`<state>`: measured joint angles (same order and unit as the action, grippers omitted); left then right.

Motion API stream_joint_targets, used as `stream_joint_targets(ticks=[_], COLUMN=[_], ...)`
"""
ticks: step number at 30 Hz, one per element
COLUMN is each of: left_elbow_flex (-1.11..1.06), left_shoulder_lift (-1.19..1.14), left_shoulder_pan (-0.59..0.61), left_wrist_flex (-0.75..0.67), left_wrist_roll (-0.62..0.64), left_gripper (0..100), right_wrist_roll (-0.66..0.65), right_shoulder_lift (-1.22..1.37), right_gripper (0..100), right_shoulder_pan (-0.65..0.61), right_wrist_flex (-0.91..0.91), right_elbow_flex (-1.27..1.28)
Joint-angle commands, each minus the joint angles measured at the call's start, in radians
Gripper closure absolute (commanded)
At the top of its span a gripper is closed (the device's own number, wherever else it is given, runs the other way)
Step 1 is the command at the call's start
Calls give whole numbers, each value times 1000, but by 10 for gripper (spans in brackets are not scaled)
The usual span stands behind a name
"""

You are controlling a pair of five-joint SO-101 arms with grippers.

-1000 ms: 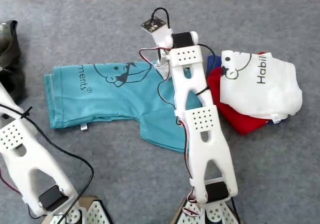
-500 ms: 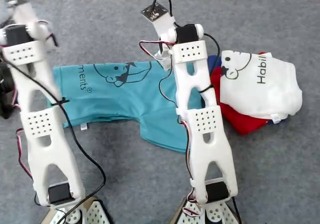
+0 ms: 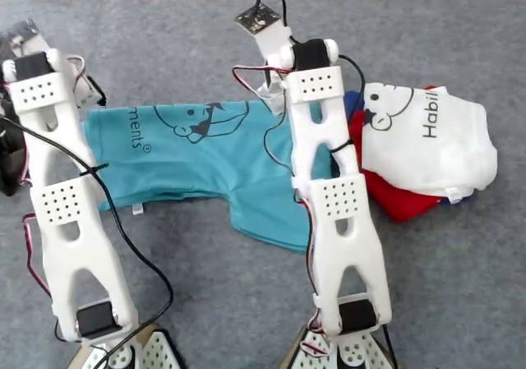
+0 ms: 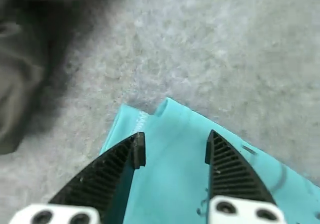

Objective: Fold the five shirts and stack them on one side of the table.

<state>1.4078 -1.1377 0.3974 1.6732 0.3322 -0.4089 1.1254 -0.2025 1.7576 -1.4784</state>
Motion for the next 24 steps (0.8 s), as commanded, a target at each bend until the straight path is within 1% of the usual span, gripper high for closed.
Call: stream_joint_targets(ticks=[1,7,10,17,24], left_elbow_flex=[1,56,64,67,67], left_shoulder_lift=[-15,-29,-71,-127,-123], left_shoulder_pan=[-15,-13,-16,-13,-15], left_wrist_flex=[-68,-81,-110,-178,-169], left_wrist_roll=[8,3,3,2,2], left_gripper=[780,780,781,898,905], right_wrist_roll=[5,5,5,5,5], right_shoulder_lift=[-73,-73,-73,-73,-73], right_gripper=[984,984,984,984,984], right_shoulder_pan=[9,9,9,9,9], right_wrist_flex=[8,8,8,8,8], right_elbow_flex=[-48,-51,-54,-51,-50])
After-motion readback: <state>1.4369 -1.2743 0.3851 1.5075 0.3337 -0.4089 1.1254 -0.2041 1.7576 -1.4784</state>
